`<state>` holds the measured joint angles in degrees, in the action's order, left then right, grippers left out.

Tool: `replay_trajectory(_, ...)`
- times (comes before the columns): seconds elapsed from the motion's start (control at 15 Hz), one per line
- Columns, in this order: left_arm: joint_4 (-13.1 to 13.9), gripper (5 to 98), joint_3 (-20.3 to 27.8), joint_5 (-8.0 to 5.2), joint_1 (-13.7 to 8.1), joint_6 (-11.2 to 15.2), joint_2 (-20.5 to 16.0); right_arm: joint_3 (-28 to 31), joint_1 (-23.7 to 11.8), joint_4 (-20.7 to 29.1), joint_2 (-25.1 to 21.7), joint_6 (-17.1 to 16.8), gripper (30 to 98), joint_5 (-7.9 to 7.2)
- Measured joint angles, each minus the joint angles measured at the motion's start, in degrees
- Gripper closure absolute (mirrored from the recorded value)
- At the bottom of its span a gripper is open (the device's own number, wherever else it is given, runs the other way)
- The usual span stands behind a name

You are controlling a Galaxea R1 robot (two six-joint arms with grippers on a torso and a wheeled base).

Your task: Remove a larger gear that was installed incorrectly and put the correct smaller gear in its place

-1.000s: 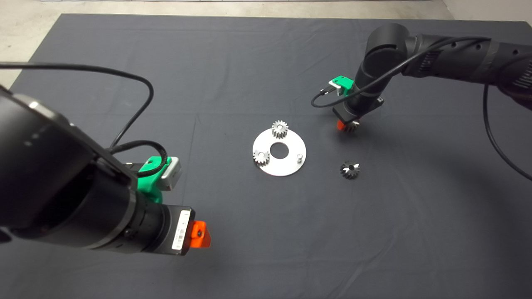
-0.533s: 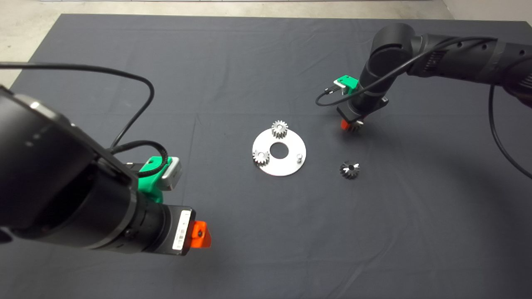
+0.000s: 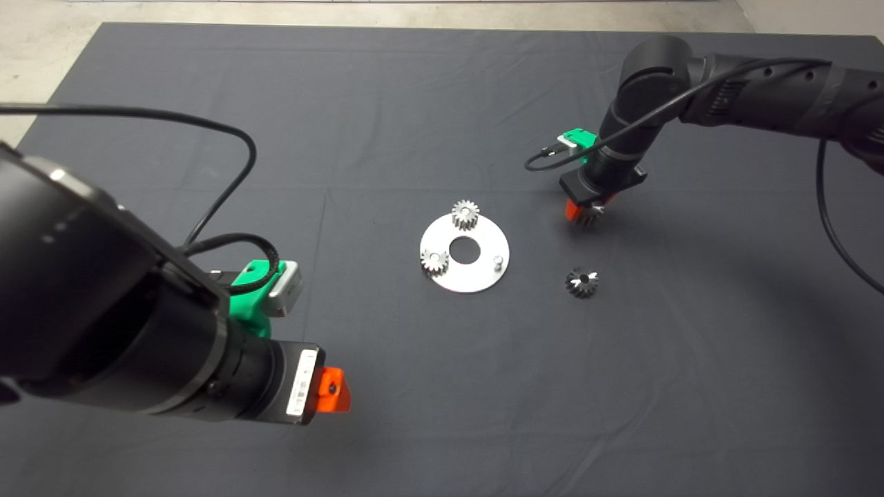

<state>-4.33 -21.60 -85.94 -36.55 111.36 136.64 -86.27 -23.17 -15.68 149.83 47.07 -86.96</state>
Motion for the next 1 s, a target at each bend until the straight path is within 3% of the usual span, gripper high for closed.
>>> replay_trajectory(0.2, 0.0, 6.1, 0.0, 0.04, 0.0, 0.0, 0.01, -0.05, 0.0, 0.05, -0.33, 0.59, 81.0, 0.0)
replay_trajectory(0.27, 0.0, 6.1, 0.0, 0.02, 0.0, 0.0, -0.01, -0.05, 0.0, 0.17, -0.3, 0.61, 81.0, 0.76)
replay_trajectory(0.47, 0.0, 6.1, 0.0, 0.02, 0.0, 0.0, -0.01, -0.05, 0.0, 0.59, 0.0, 0.59, 81.0, 6.67)
replay_trajectory(0.53, 0.0, 6.1, 0.0, 0.04, 0.0, 0.0, -0.01, 0.02, 0.02, 0.77, 0.02, 0.59, 80.9, 7.68)
replay_trajectory(1.0, 0.01, 6.1, 0.0, 0.02, 0.0, -0.01, -0.01, 0.02, 0.02, 0.8, -0.02, 0.56, 81.0, 7.58)
